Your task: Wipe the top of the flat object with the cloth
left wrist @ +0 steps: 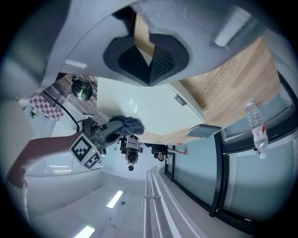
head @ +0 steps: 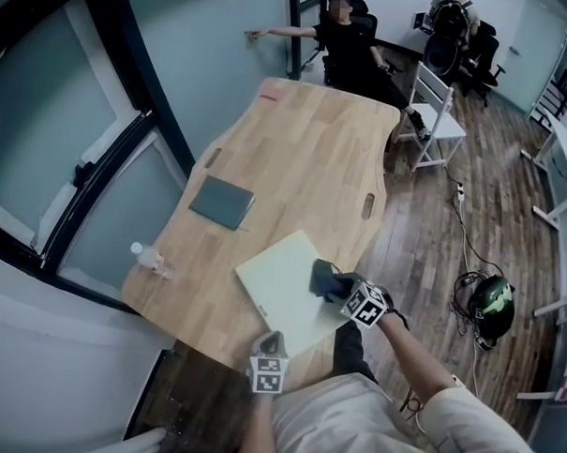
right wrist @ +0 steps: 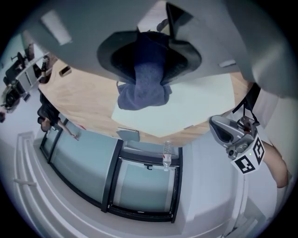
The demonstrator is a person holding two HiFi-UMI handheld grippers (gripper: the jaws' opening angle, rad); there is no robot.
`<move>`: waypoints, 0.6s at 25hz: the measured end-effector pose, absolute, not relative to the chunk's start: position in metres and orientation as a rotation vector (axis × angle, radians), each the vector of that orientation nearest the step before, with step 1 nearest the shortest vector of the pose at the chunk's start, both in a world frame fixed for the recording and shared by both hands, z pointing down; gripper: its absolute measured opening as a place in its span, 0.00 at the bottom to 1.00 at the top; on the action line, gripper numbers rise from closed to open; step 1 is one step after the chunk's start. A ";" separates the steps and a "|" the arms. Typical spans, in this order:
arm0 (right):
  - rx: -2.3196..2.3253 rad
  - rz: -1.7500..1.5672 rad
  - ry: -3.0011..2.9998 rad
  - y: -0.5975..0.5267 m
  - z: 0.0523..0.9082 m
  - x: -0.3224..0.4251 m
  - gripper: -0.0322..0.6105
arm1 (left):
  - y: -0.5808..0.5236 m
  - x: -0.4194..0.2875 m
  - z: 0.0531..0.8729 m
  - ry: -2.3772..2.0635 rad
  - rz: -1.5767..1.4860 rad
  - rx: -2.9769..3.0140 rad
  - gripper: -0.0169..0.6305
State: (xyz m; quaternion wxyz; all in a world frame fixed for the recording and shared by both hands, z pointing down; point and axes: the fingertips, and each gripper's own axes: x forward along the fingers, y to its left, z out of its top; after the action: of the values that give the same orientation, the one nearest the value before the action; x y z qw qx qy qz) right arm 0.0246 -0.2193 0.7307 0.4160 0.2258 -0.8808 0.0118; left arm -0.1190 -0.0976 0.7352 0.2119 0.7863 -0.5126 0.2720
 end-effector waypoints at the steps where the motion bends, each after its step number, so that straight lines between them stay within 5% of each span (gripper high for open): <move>1: 0.590 0.035 -2.205 -0.223 0.730 0.032 0.27 | -0.098 -0.118 0.735 -1.422 0.757 2.184 0.04; 15: 0.713 0.044 -2.167 -0.202 0.732 0.067 0.27 | -0.099 -0.117 0.736 -1.437 0.774 2.177 0.04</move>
State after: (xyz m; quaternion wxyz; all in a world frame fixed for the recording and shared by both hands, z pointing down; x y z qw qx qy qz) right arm 0.0665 -0.2018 0.7317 0.4169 0.2842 -0.8632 0.0176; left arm -0.1166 -0.0989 0.7364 0.2088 0.7824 -0.5166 0.2781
